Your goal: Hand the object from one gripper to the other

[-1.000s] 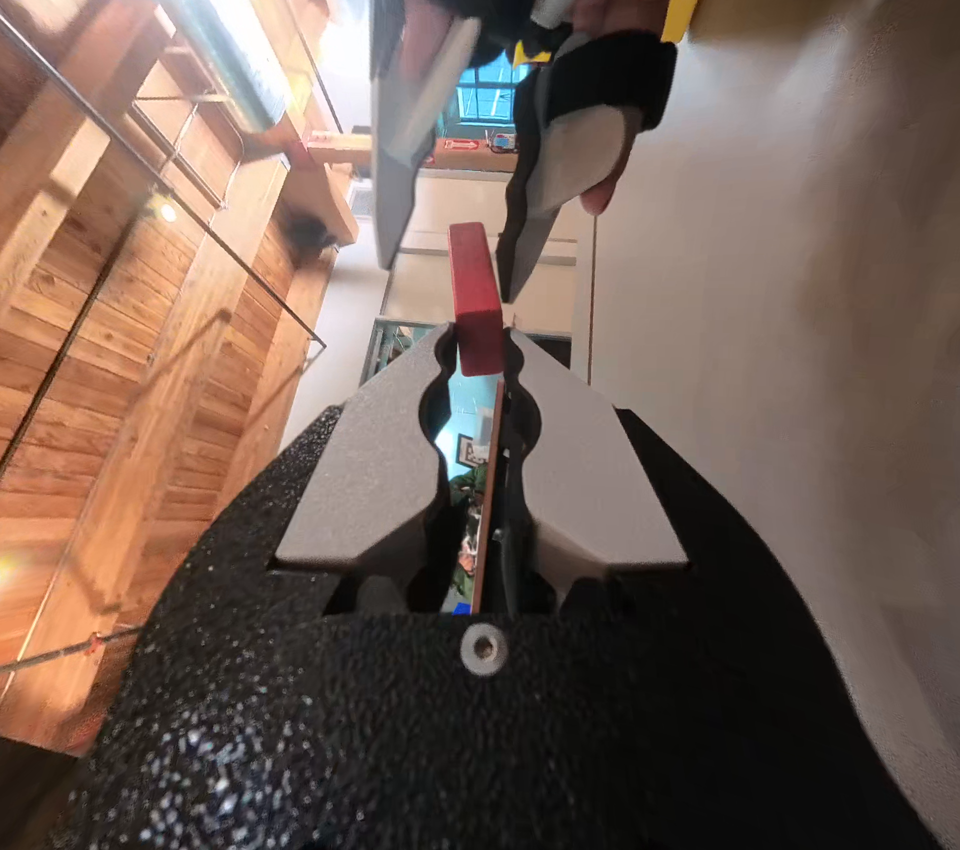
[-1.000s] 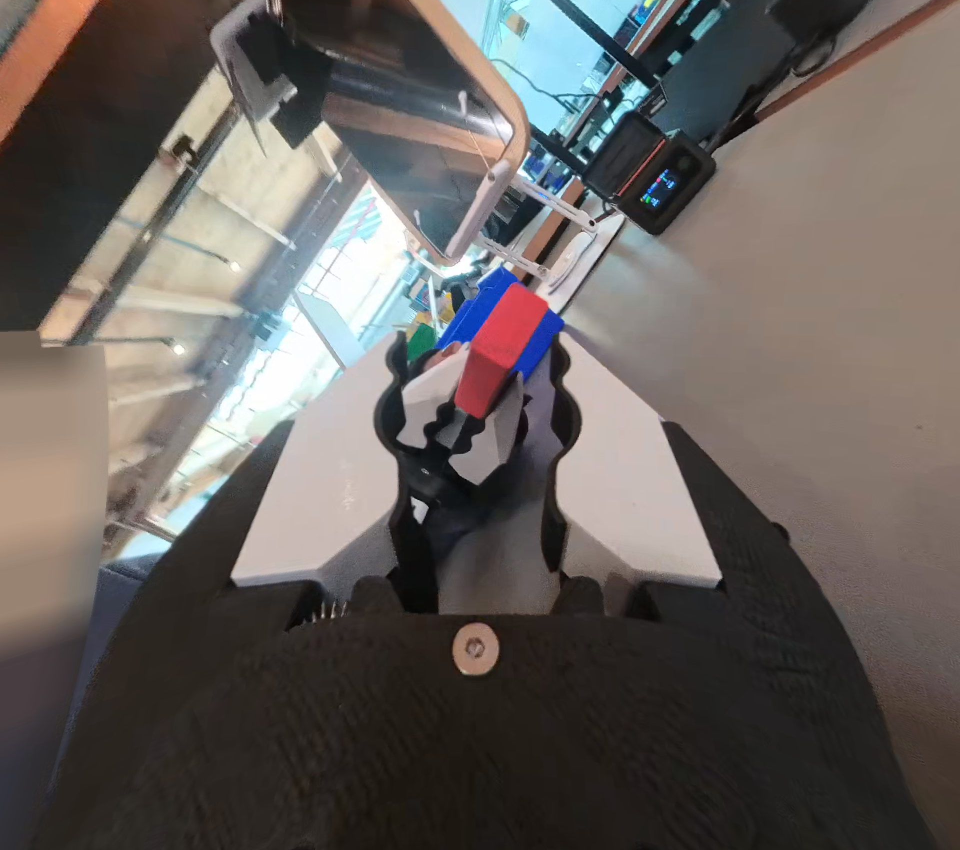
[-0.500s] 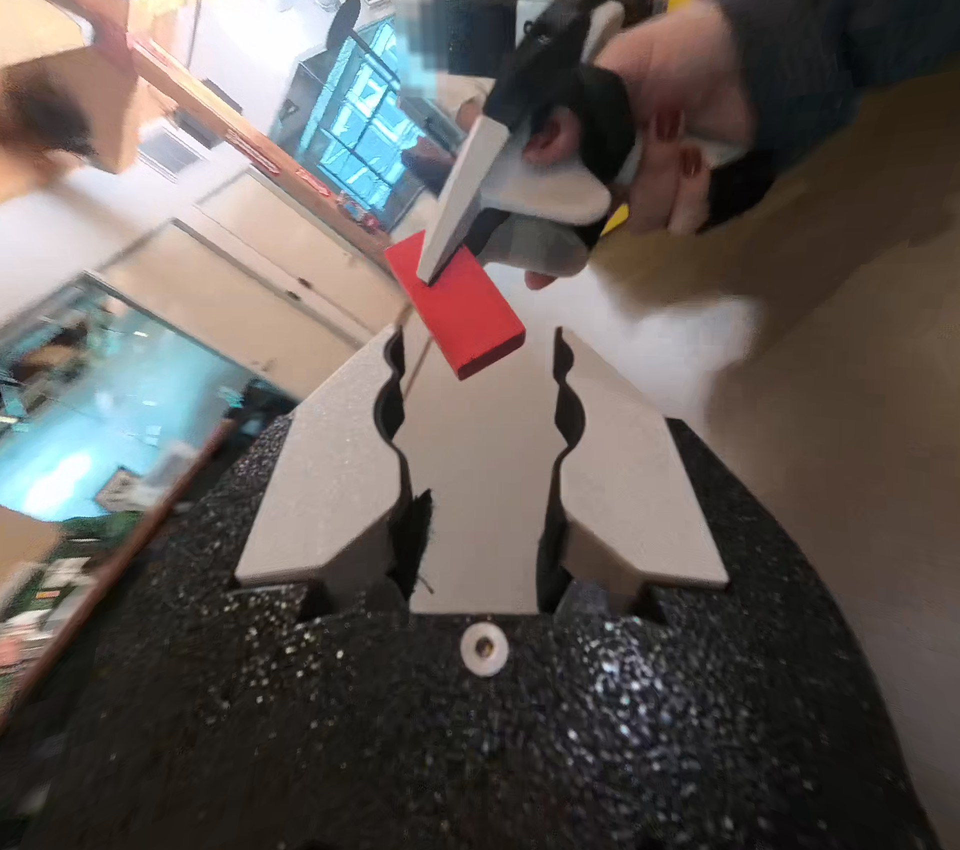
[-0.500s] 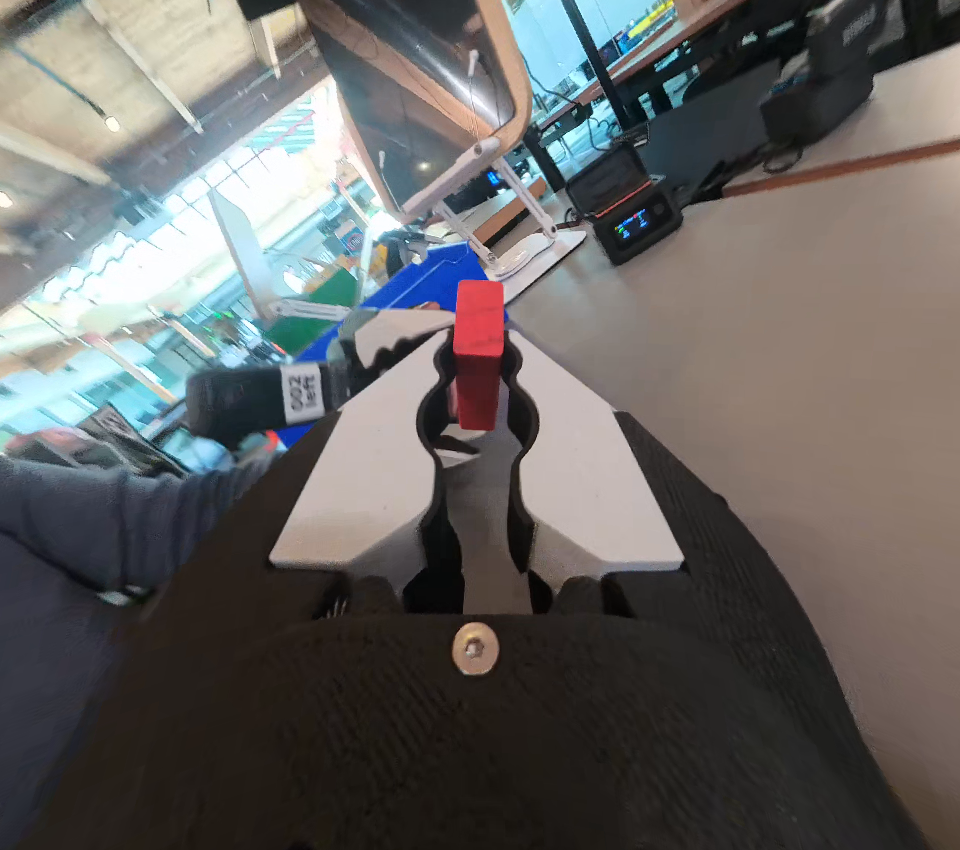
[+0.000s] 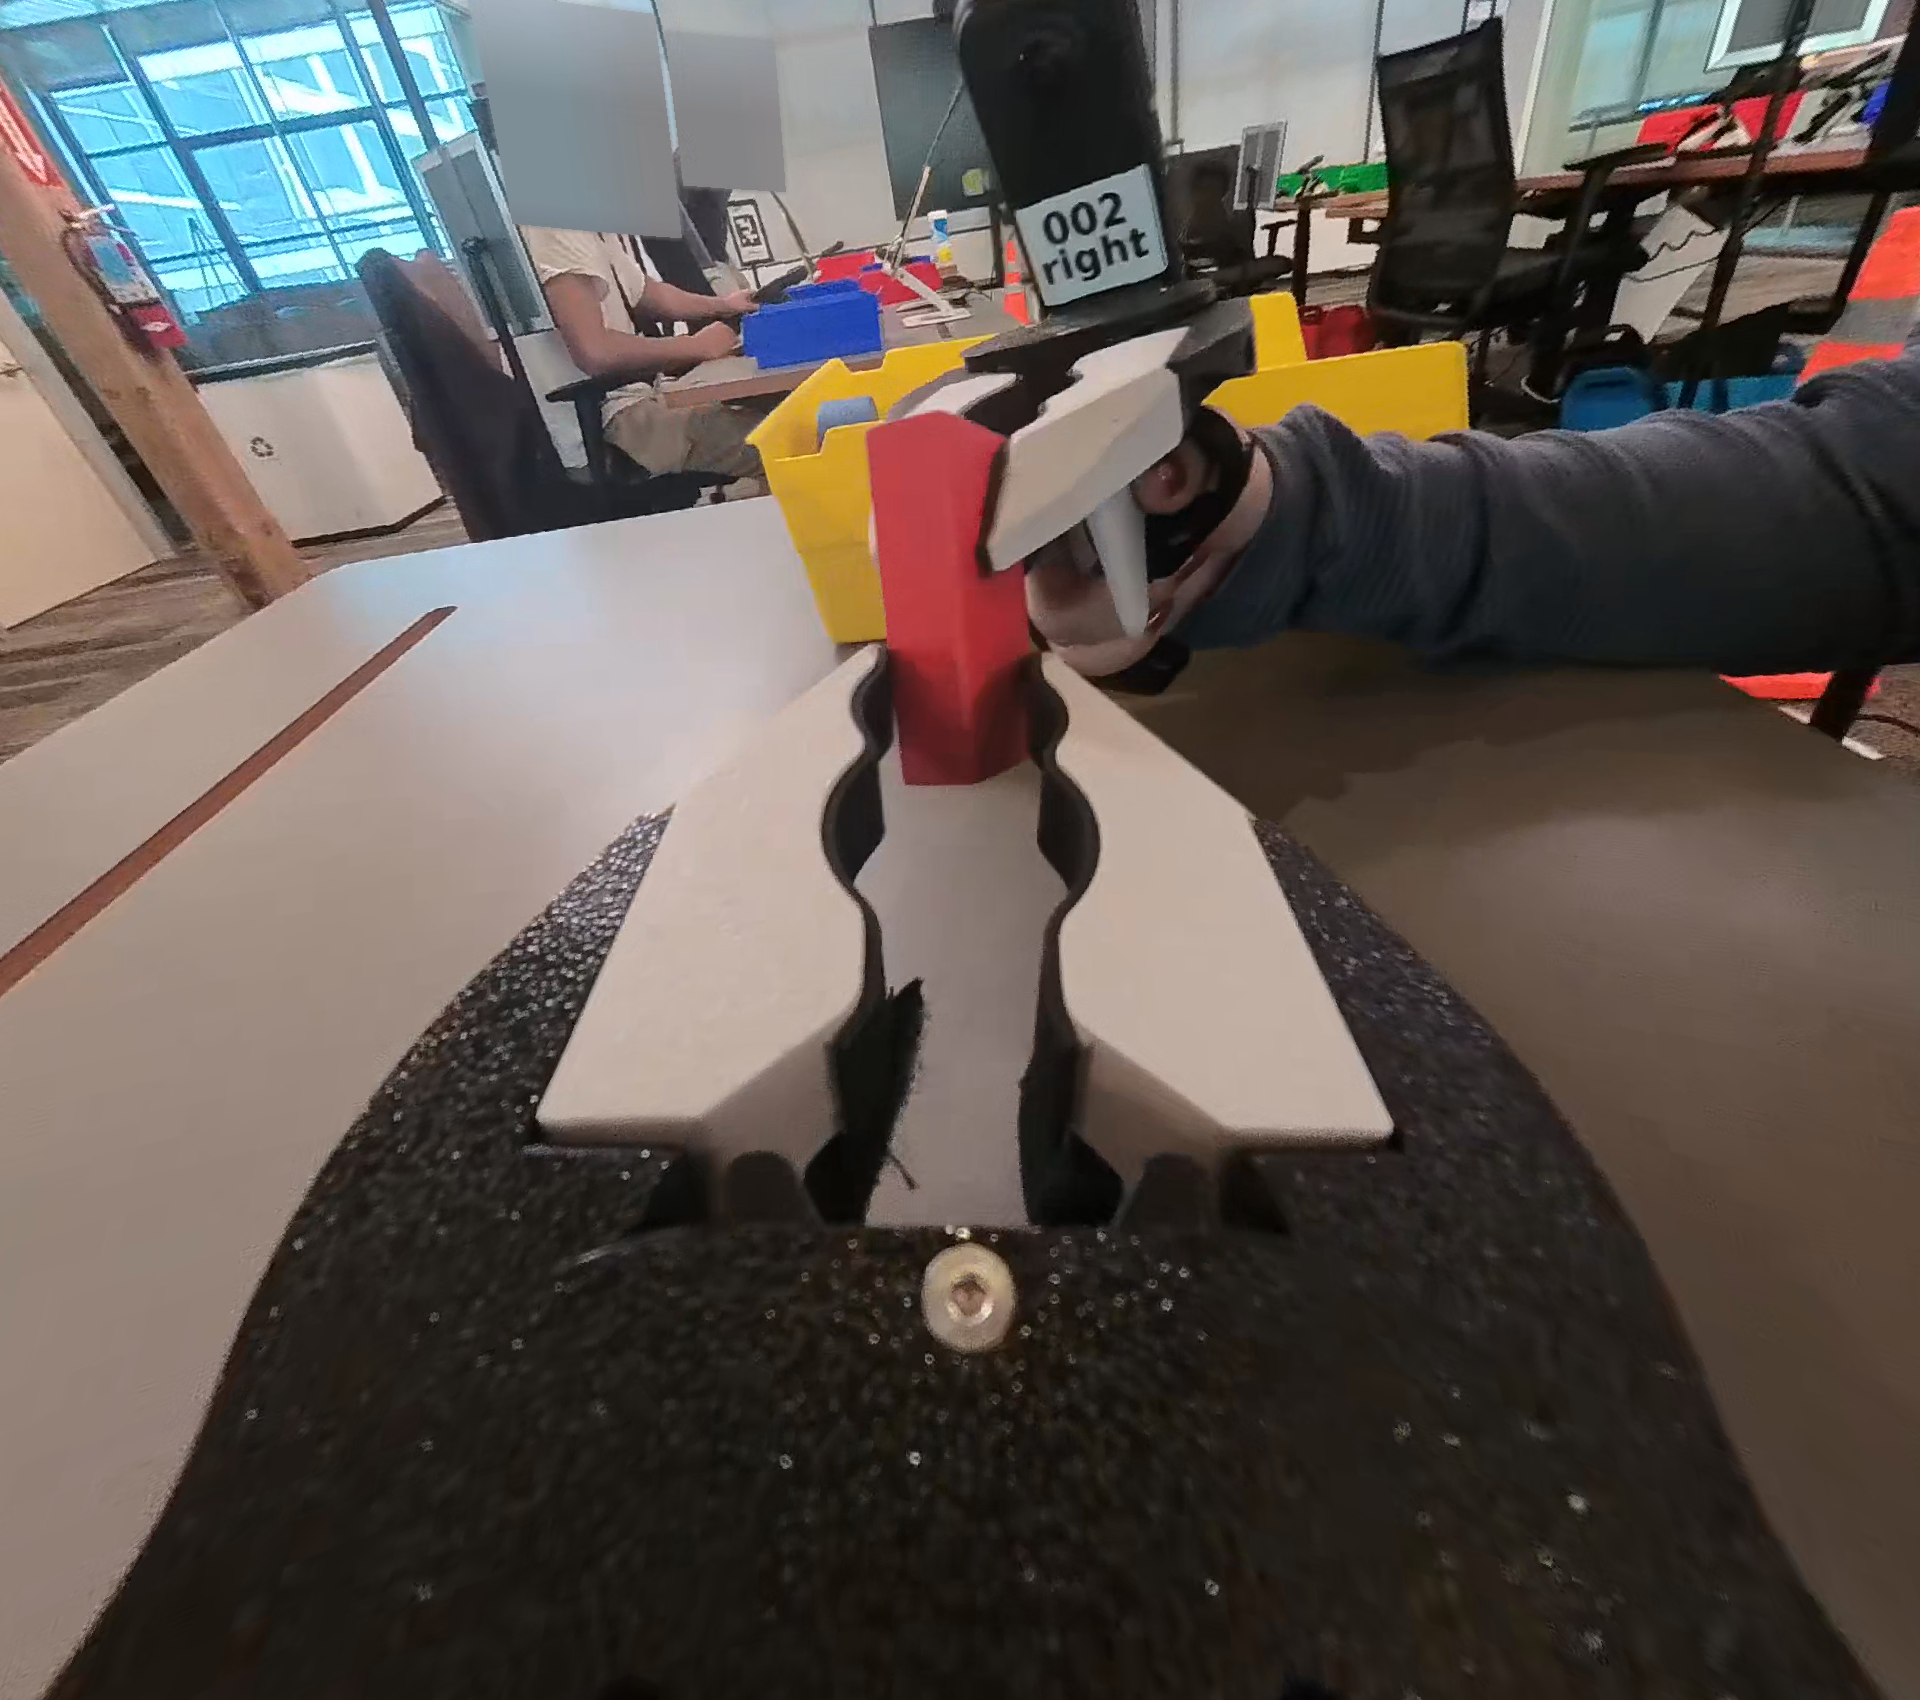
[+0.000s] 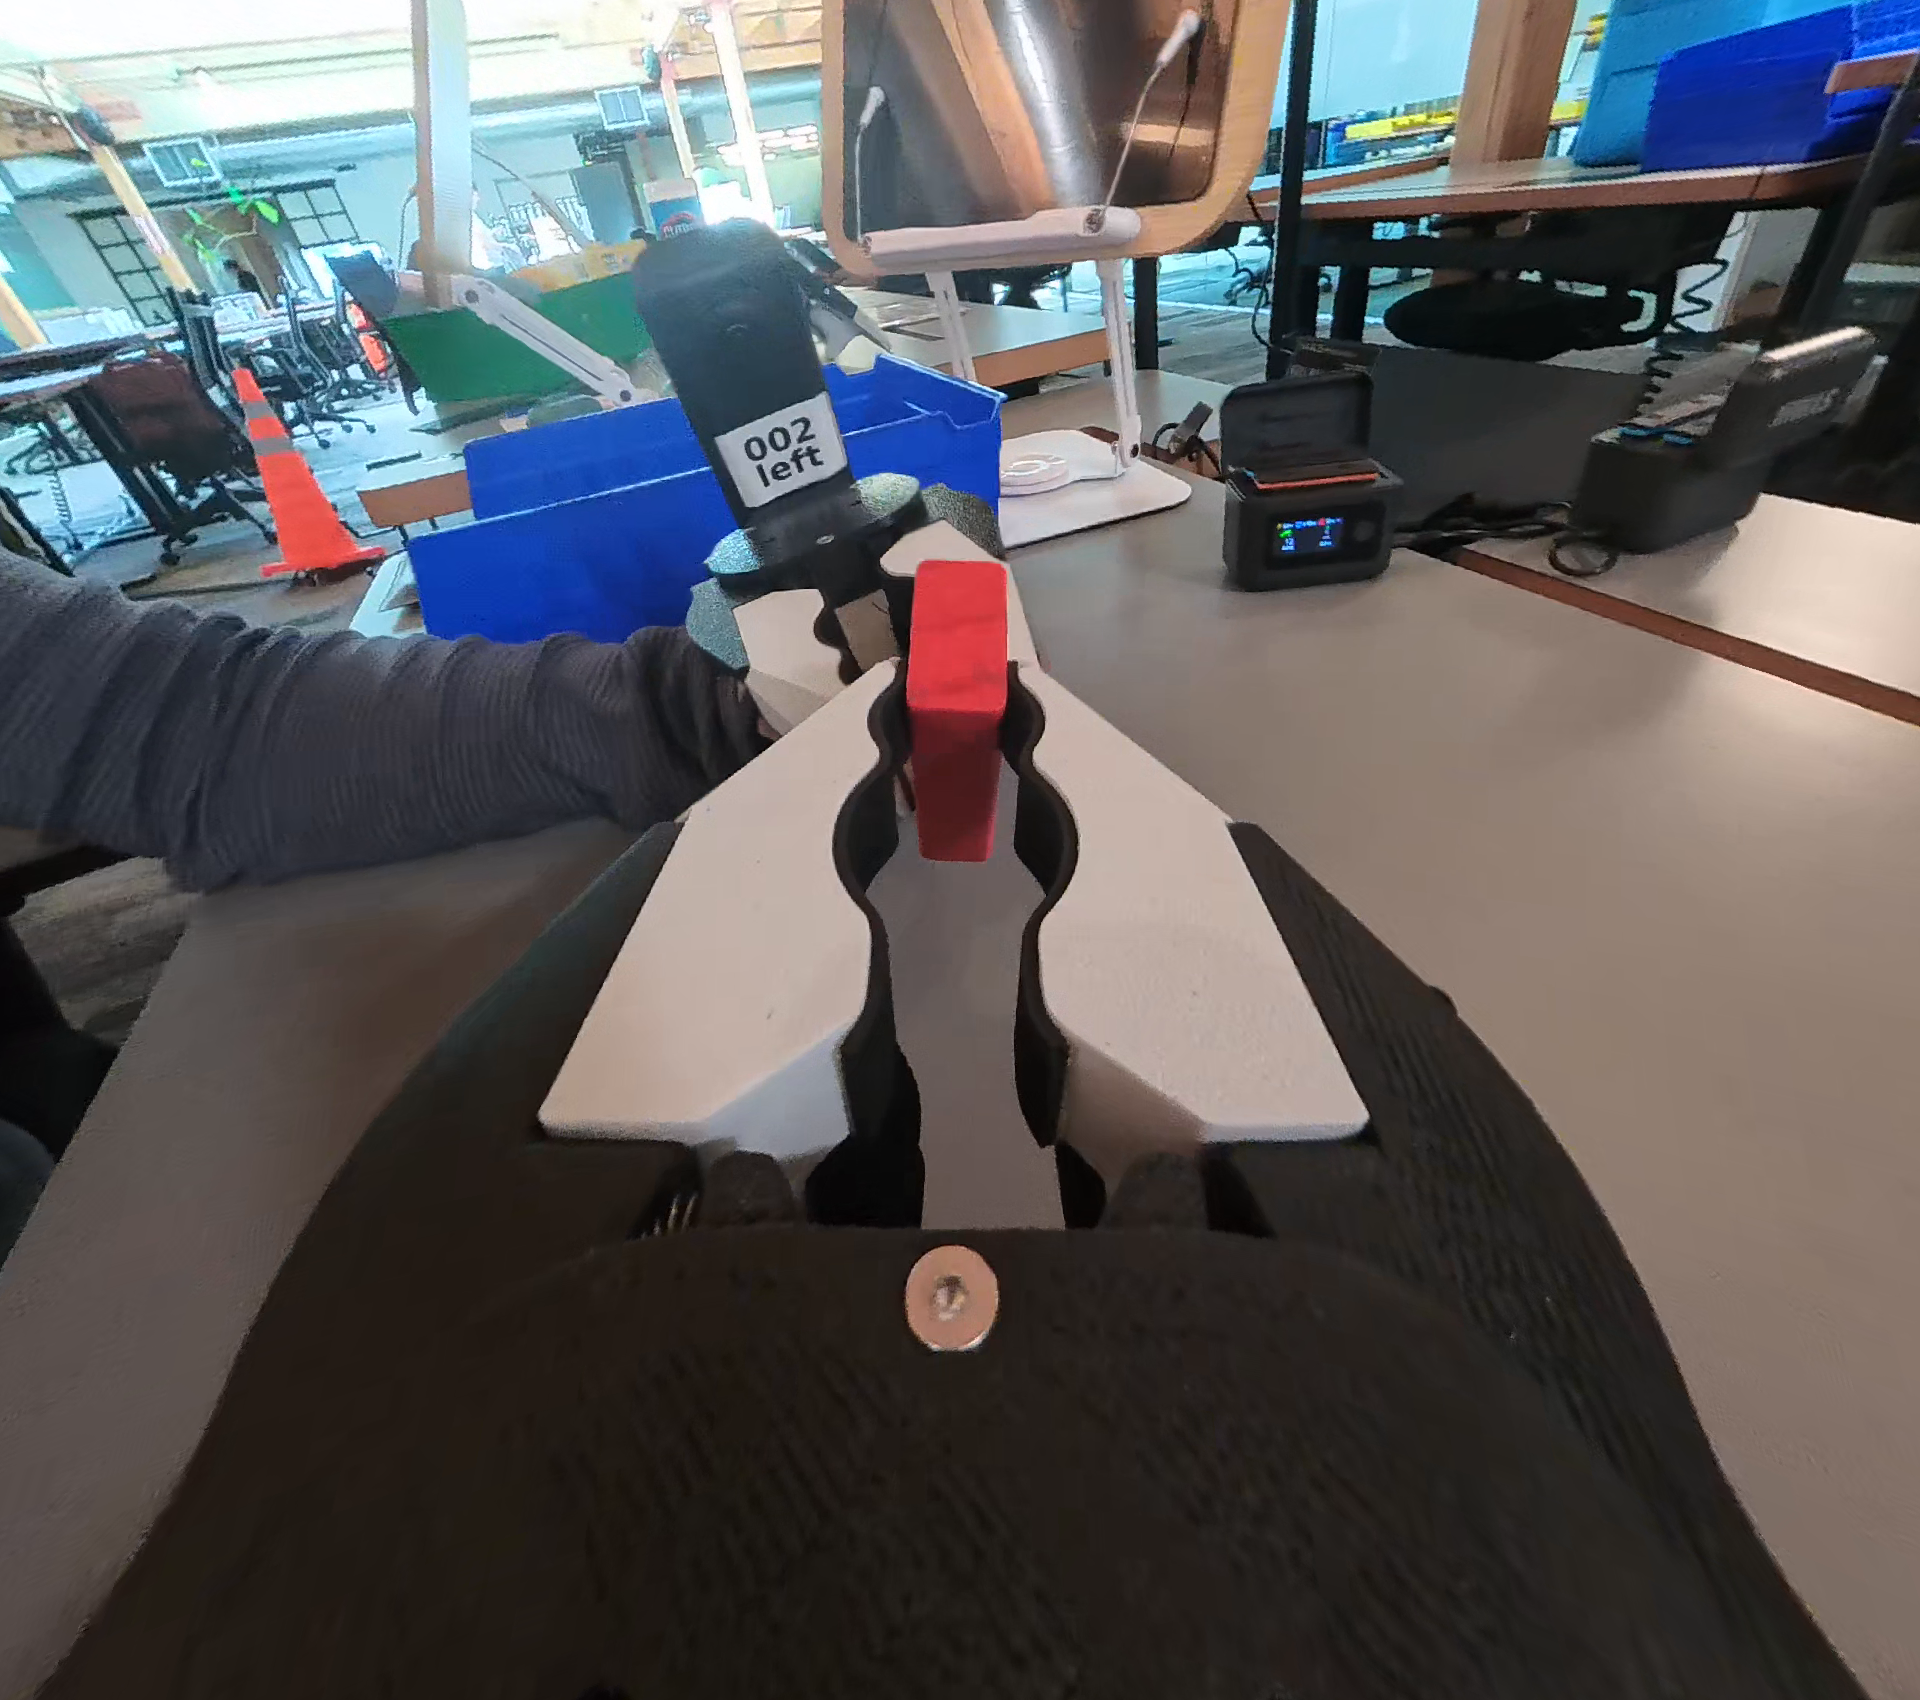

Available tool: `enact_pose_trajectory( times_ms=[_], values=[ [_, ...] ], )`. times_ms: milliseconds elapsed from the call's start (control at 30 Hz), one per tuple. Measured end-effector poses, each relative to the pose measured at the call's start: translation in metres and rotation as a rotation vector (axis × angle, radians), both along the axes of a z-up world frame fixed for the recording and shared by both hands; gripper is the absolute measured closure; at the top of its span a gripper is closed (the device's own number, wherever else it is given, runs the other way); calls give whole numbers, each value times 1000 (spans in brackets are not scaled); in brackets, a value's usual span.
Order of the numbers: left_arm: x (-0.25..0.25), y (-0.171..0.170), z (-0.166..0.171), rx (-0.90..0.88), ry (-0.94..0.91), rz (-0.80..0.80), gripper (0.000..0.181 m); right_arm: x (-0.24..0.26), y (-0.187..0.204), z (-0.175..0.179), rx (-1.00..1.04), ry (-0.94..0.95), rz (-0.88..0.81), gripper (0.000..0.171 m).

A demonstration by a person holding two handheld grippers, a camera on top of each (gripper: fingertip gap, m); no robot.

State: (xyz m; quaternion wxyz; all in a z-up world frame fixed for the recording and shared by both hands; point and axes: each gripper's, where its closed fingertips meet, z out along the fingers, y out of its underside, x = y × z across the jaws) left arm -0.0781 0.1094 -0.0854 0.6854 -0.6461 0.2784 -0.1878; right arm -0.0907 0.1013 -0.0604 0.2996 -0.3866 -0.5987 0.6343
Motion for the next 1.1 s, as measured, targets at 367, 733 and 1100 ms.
enact_pose_trajectory(
  times_ms=[367, 733, 1100],
  values=[
    [-57, 24, -8, 214, 641, 600, 167, -12, 22, -12, -49, -88, -133, 128],
    [-48, 26, -3, 413, 1109, 723, 167, -17, 32, -26, -80, -180, -192, 124],
    [-44, 23, -1, 399, 972, 668, 166, -15, 26, -23, 79, -117, -197, 138]
  ],
)
